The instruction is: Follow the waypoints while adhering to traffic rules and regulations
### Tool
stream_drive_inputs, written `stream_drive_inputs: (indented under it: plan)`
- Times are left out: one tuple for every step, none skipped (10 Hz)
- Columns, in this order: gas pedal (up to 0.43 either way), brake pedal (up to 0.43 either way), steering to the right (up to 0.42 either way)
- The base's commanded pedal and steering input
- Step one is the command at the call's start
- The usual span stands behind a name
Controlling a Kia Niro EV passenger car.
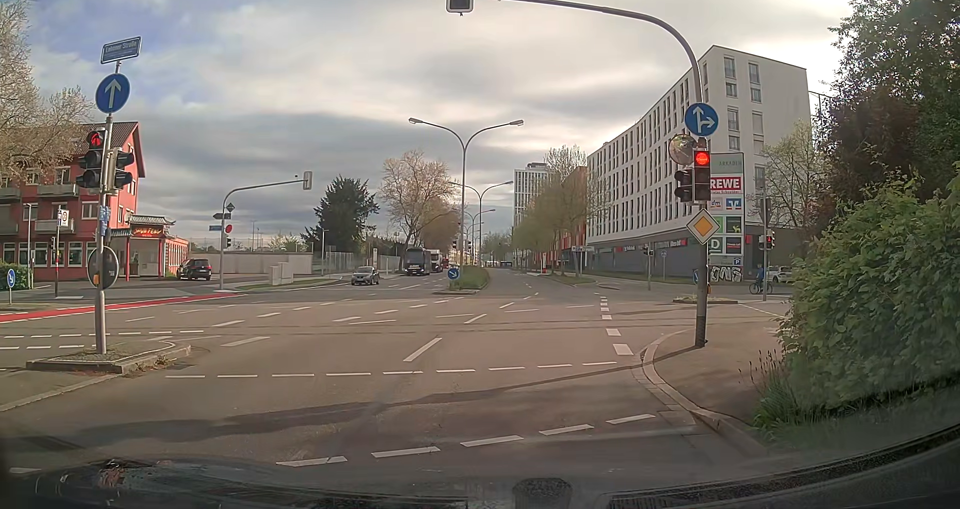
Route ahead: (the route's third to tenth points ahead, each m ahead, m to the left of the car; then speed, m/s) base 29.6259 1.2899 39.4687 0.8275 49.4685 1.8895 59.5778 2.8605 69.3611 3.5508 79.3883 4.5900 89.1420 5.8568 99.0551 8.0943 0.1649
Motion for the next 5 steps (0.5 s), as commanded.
stream_drive_inputs:
  plan:
    - [0.0,0.128,-0.004]
    - [0.0,0.14,-0.004]
    - [0.0,0.146,-0.004]
    - [0.0,0.152,-0.004]
    - [0.0,0.152,-0.004]
